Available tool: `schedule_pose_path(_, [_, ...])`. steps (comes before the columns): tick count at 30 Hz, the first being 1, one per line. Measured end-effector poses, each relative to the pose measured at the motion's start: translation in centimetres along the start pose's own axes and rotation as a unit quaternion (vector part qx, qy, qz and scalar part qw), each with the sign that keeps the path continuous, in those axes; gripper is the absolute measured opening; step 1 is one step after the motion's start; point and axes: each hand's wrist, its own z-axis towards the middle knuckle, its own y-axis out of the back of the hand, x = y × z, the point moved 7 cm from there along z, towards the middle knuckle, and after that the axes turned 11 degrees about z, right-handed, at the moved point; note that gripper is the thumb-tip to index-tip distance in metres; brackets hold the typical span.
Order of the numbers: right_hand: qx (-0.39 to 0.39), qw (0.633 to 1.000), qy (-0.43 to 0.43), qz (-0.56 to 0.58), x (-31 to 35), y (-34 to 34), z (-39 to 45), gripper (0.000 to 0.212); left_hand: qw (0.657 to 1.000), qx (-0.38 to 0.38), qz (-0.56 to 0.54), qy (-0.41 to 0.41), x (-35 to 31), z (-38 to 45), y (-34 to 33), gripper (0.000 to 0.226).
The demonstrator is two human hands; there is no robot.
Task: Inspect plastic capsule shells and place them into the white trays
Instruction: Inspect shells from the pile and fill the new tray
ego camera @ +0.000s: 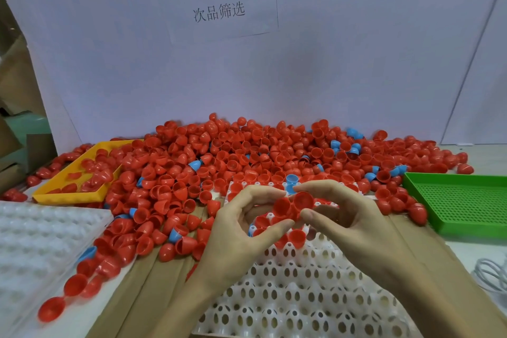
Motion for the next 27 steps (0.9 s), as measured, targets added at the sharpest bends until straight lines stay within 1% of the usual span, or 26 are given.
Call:
schedule_pose_path(6, [0.0,0.999,-0.003,0.043,0.3,-0.3,-0.1,0.031,0.999,-0.032,-0.001,-0.033,-0.7,-0.2,0.4,0.044])
schedule_pose_path(14, [-0.007,0.999,-0.018,0.032,0.0,-0.2,-0.1,0.029,0.998,-0.034,0.031,-0.037,-0.9,-0.4,0.6,0.045])
schedule_pose_path(17, [-0.009,0.999,-0.017,0.027,-0.1,-0.1,0.0,0.03,0.999,-0.025,0.006,-0.018,-0.6,-0.3,0.3,0.042])
schedule_pose_path(22, [-0.016,1.0,-0.011,-0.001,-0.5,0.0,0.1,0.027,1.0,-0.005,-0.007,0.002,-0.2,-0.2,-0.1,0.027])
schedule_pose_path(25, [-0.024,1.0,-0.016,-0.011,-1.0,0.1,0.1,0.025,0.998,-0.005,-0.037,0.05,0.5,-0.1,-0.2,0.017])
schedule_pose_path(27, [-0.027,0.999,-0.027,-0.013,-1.3,0.1,0.2,0.029,0.995,-0.003,-0.053,0.084,1.3,-0.1,-0.2,0.013])
